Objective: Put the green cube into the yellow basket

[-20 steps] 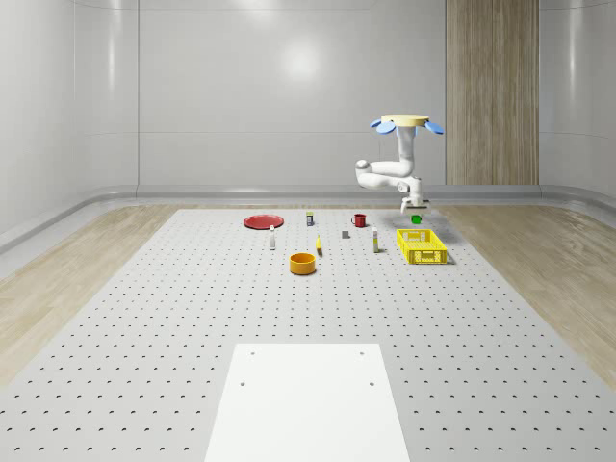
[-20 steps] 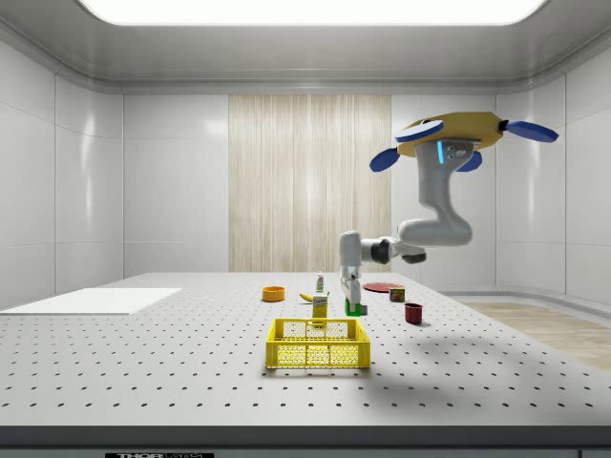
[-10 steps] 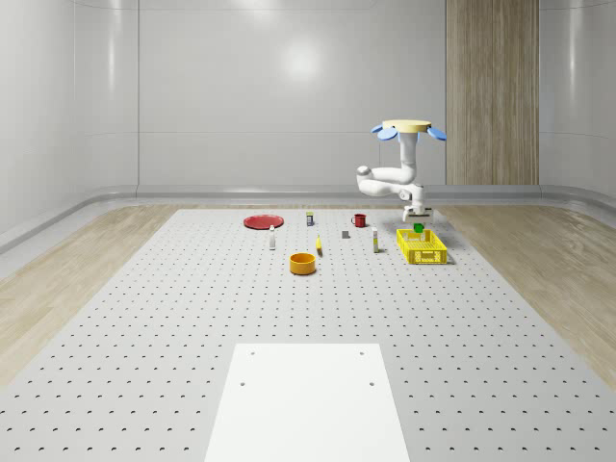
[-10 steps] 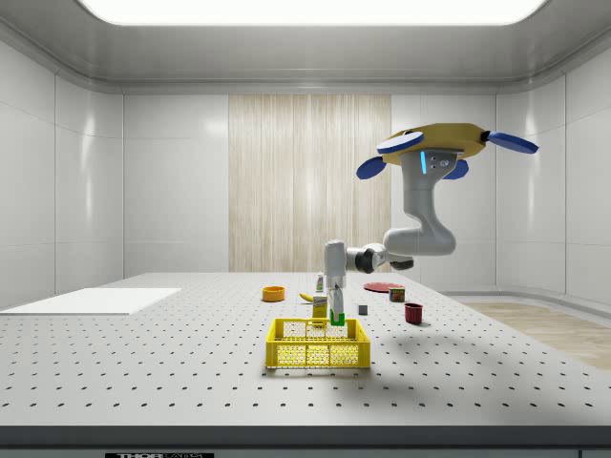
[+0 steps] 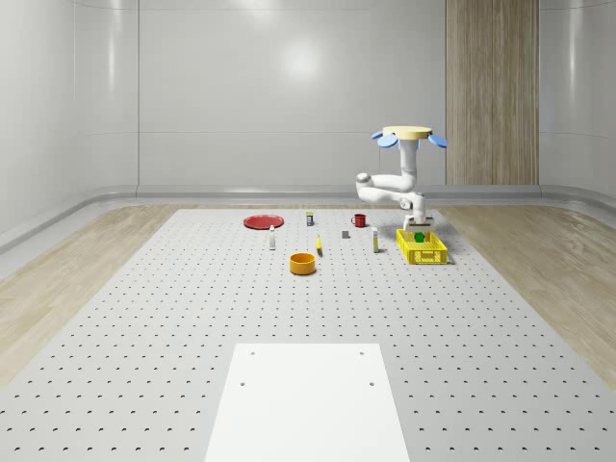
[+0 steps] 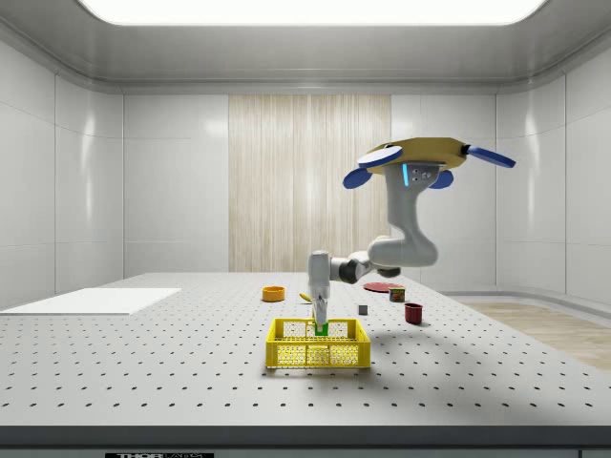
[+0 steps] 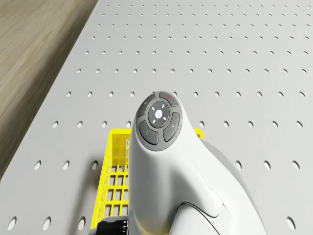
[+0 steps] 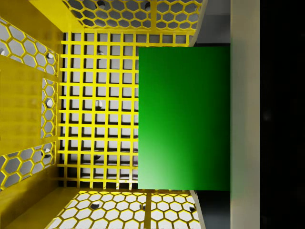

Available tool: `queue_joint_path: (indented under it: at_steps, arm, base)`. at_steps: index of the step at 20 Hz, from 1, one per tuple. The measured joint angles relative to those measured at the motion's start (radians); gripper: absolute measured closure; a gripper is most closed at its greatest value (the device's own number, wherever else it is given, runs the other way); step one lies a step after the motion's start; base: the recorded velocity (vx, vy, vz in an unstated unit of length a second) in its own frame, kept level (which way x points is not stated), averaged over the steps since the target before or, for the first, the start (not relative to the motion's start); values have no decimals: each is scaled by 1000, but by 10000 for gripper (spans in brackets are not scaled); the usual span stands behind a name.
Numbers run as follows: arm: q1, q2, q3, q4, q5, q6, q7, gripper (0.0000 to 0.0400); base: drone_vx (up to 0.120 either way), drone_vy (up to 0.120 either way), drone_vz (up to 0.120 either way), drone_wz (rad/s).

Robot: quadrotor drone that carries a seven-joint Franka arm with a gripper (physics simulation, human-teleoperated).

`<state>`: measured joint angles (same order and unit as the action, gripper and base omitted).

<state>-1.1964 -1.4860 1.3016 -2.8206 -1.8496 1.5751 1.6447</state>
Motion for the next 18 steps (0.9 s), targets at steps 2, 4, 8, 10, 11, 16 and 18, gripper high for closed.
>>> queue_joint_path:
  at_steps: [2, 4, 8, 10, 11, 16, 18]
  arm:
    - [-1, -2, -8, 2, -7, 5, -3, 150]
    - [-4, -4, -26, 6, -24, 13, -10, 150]
    - [-10, -5, -76, 21, -71, 34, -20, 150]
    - [-13, -4, -95, 27, -90, 41, -24, 150]
    - [-14, -3, -103, 29, -97, 43, -25, 150]
    - [-15, 1, -115, 33, -109, 45, -1, 50]
    - [-12, 1, -100, 28, -96, 38, 7, 31]
  base:
    - [20, 0, 0, 0]
    - [0, 0, 0, 0]
    - [0, 0, 0, 0]
    - [0, 0, 0, 0]
    - [0, 0, 0, 0]
    - [0, 0, 0, 0]
    - [0, 0, 0, 0]
